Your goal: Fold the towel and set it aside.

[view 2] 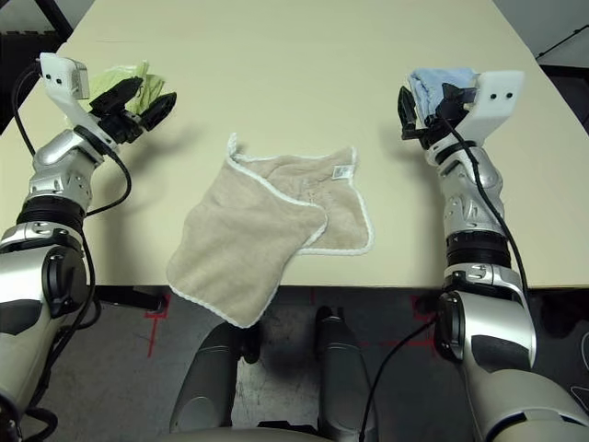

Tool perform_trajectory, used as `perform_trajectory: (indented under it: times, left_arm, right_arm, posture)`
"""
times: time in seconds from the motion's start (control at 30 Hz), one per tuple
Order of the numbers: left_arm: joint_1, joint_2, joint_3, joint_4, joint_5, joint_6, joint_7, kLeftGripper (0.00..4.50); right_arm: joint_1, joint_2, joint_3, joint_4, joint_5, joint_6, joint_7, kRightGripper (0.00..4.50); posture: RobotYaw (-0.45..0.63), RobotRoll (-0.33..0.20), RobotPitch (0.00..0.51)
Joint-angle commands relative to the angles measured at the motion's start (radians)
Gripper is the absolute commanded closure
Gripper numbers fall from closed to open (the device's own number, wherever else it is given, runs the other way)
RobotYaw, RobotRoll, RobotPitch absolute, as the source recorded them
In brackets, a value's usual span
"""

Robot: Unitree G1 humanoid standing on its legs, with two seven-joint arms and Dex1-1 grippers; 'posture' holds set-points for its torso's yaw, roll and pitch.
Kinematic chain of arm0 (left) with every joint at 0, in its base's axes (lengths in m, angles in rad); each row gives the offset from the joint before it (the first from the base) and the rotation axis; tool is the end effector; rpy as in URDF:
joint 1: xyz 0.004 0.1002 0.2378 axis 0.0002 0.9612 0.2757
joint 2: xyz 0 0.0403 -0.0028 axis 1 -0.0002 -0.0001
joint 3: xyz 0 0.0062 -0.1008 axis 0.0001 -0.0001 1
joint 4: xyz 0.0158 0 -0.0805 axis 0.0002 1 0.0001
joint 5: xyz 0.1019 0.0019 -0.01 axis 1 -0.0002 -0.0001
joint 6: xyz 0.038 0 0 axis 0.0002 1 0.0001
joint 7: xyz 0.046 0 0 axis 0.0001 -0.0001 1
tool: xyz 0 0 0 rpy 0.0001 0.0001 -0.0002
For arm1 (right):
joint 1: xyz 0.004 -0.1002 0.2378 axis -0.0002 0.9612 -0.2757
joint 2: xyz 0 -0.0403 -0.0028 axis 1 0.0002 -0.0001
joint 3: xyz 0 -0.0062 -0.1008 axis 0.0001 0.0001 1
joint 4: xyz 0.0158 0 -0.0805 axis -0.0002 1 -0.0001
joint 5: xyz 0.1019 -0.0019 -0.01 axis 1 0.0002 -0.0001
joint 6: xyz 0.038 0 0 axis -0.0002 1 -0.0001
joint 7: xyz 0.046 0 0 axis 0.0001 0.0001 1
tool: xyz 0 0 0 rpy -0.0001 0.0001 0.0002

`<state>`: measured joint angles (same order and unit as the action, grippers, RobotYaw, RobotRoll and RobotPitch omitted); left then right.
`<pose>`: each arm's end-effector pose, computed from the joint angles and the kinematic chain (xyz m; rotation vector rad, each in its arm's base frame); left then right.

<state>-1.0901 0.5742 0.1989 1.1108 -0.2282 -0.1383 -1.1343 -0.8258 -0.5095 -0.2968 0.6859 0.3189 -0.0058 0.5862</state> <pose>0.3479 0.2809 0.2113 0.1552 -0.1843 -0.7919 0.3238 -0.2800 0.1894 -0.0096 -0.2896 0.2771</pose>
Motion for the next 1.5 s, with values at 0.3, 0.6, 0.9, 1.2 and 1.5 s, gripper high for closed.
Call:
perform_trajectory:
  times: [0.3,0.6,0.9,1.2,1.5]
  left_arm:
    - [0.064,0.064,-0.14,-0.195,0.018,0.076,-0.392,0.05]
    - [0.13,0.056,-0.141,-0.347,-0.022,0.148,-0.399,0.05]
    - [0.186,0.055,-0.144,-0.462,-0.059,0.216,-0.377,0.05]
    - [0.181,0.042,-0.154,-0.454,-0.057,0.216,-0.368,0.05]
    - [0.185,0.044,-0.154,-0.455,-0.057,0.221,-0.374,0.0]
  right_arm:
    - [-0.187,-0.115,0.166,0.063,-0.001,0.515,0.348,0.0]
    - [-0.327,-0.086,0.314,0.123,-0.068,0.773,0.431,0.0]
    - [-0.344,-0.116,0.268,0.091,-0.028,1.026,0.424,0.0]
    - [-0.315,-0.088,0.255,0.012,0.028,1.168,0.382,0.0]
    - [-0.323,-0.061,0.266,0.069,0.029,1.155,0.362,0.98]
  posture:
    - [-0.02,0.0,0.259]
    - [0.02,0.0,0.258]
    - [0.02,0.0,0.261]
    - [0.02,0.0,0.271]
    - [0.03,0.0,0.278]
